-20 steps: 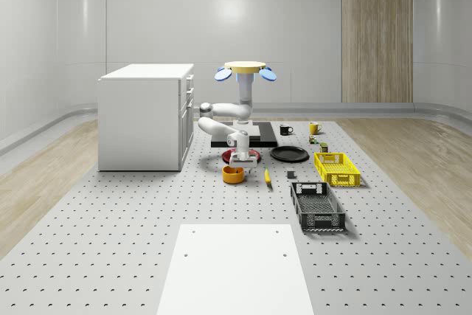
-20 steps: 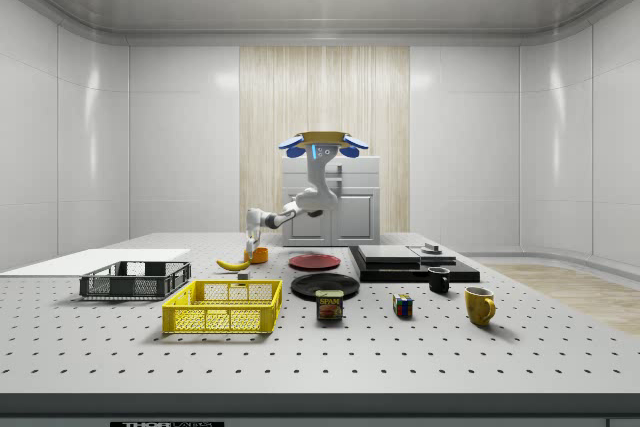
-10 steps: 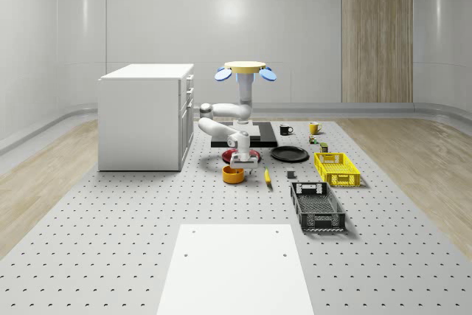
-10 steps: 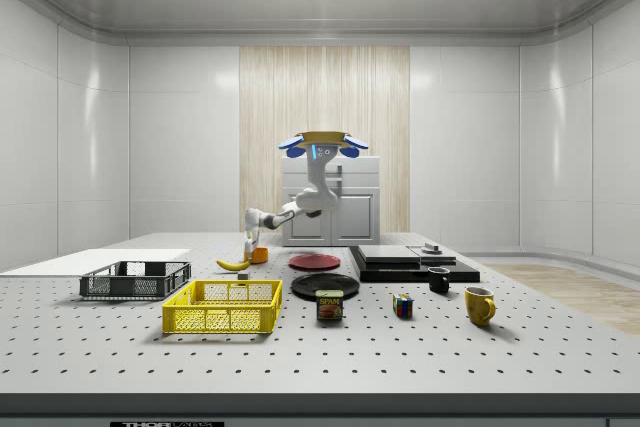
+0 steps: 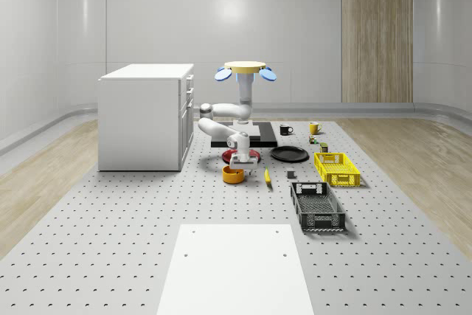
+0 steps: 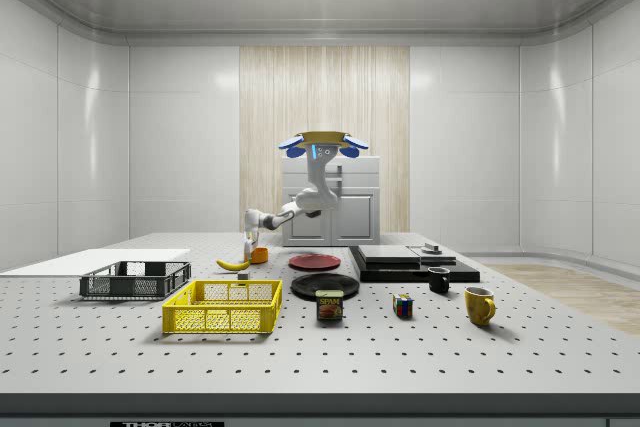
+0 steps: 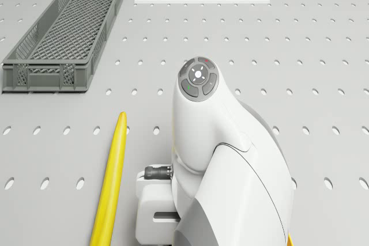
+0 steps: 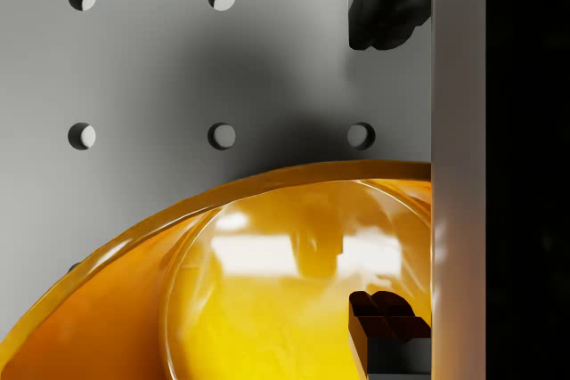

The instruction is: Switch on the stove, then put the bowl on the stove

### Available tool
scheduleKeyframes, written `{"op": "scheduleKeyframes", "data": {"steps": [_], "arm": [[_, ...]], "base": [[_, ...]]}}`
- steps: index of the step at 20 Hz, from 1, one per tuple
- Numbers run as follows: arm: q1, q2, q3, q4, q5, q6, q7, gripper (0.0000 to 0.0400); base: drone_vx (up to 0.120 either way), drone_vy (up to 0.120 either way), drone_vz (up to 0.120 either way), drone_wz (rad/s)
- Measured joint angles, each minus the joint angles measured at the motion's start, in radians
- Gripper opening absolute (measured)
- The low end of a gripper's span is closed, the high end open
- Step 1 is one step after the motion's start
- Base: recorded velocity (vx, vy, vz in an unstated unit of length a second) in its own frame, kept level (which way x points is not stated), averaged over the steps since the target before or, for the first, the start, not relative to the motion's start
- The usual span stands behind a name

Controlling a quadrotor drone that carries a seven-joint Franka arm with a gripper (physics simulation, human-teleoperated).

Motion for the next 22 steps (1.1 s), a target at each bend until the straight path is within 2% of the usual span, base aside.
{"op": "scheduleKeyframes", "data": {"steps": [3,4,5,7,9,11,16,22], "arm": [[0.003,-0.001,-0.004,0.003,-0.002,0.004,-0.005,0.04],[0.004,-0.001,-0.005,0.003,-0.003,0.004,-0.006,0.0376],[0.004,-0.001,-0.005,0.004,-0.003,0.005,-0.007,0.0315],[0.005,-0.001,-0.006,0.005,-0.004,0.006,-0.008,0.0231],[0.005,-0.001,-0.007,0.005,-0.004,0.007,-0.009,0.0179],[0.005,-0.002,-0.007,0.005,-0.004,0.007,-0.009,0.0148],[0.005,-0.002,-0.008,0.006,-0.004,0.008,-0.01,0.0114],[0.013,-0.008,0.016,-0.006,0.017,-0.005,-0.011,0.0106]], "base": [[0.0,0.0,0.0,0.0],[0.0,0.0,0.0,0.0],[0.0,0.0,0.0,0.0],[0.0,0.0,0.0,0.0],[0.0,0.0,0.0,0.0],[0.0,0.0,0.0,0.0],[0.0,0.0,0.0,0.0],[0.0,0.0,0.007,0.0]]}}
